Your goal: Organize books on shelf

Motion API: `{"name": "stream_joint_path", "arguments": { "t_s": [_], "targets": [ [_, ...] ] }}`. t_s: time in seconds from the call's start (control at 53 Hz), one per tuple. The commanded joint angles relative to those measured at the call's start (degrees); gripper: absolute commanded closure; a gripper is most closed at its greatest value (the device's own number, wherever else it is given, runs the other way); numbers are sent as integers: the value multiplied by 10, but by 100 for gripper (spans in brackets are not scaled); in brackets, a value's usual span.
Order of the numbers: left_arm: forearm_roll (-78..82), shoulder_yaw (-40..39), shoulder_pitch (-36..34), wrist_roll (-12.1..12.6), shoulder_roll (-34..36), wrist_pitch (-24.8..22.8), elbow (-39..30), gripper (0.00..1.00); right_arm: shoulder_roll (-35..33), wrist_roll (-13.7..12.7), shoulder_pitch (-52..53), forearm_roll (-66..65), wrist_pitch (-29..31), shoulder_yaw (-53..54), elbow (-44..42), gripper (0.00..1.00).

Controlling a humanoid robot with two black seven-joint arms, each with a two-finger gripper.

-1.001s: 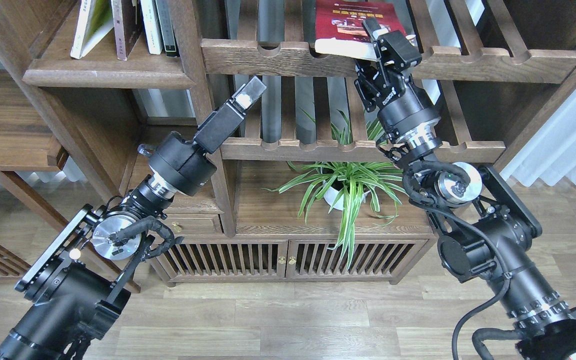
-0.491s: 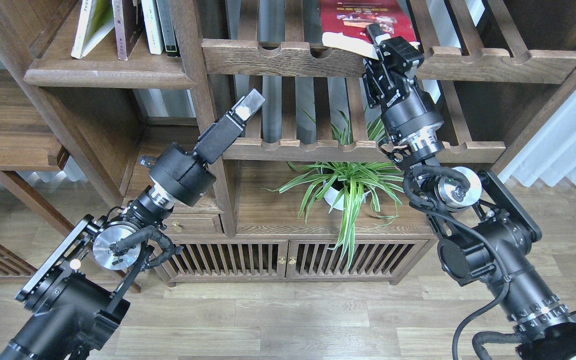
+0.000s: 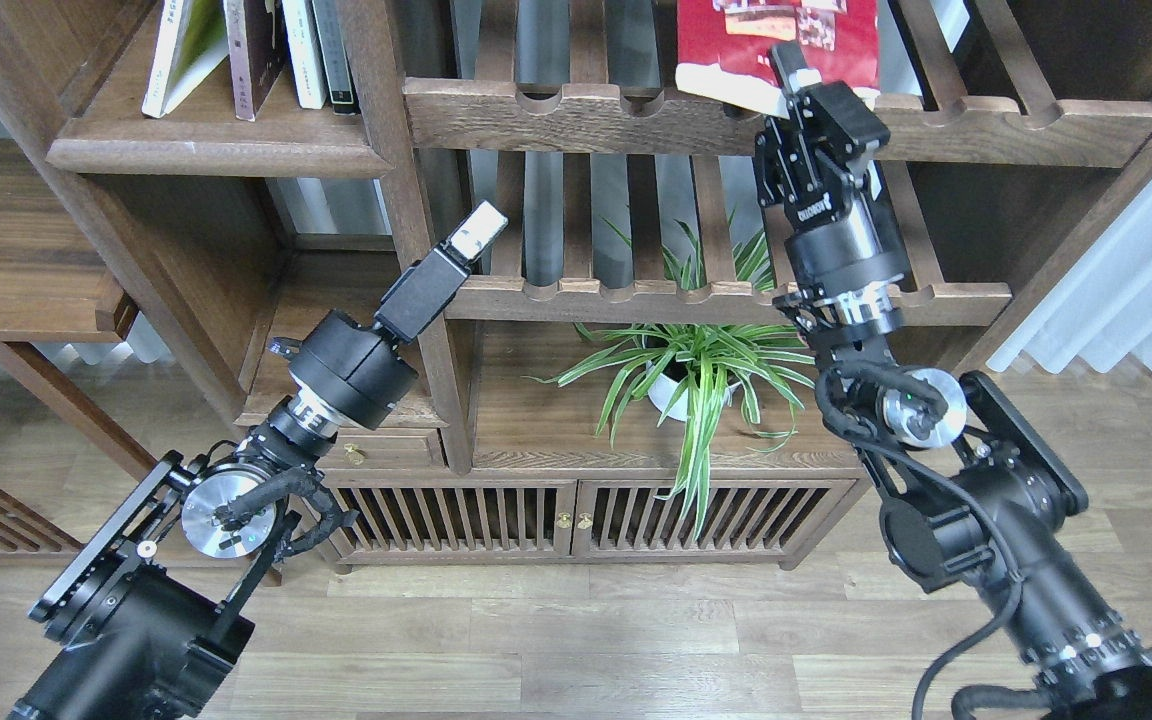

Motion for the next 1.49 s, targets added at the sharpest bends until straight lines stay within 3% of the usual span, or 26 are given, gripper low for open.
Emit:
{"name": "stream_joint_path", "arguments": {
  "t_s": [0.0,0.227,0.547,1.17,1.473],
  "targets": [
    [-1,-1,1,-1,0,0,1,0,-15,1,-33,4,0,0,33,97],
    [-58,-1,4,-2,0,0,0,0,-43,3,-121,26,0,-1,130,97],
    [-93,-1,12,1,0,0,-1,0,-82,9,-184,27,0,-1,193,98],
    [-207,47,62,6,0,0,-8,0,-110,9,-317,15,0,-38,224,98],
    [-236,80,99,8,0,0,-7,0,-104,9,-320,-3,0,-65,224,98]
  ]
}}
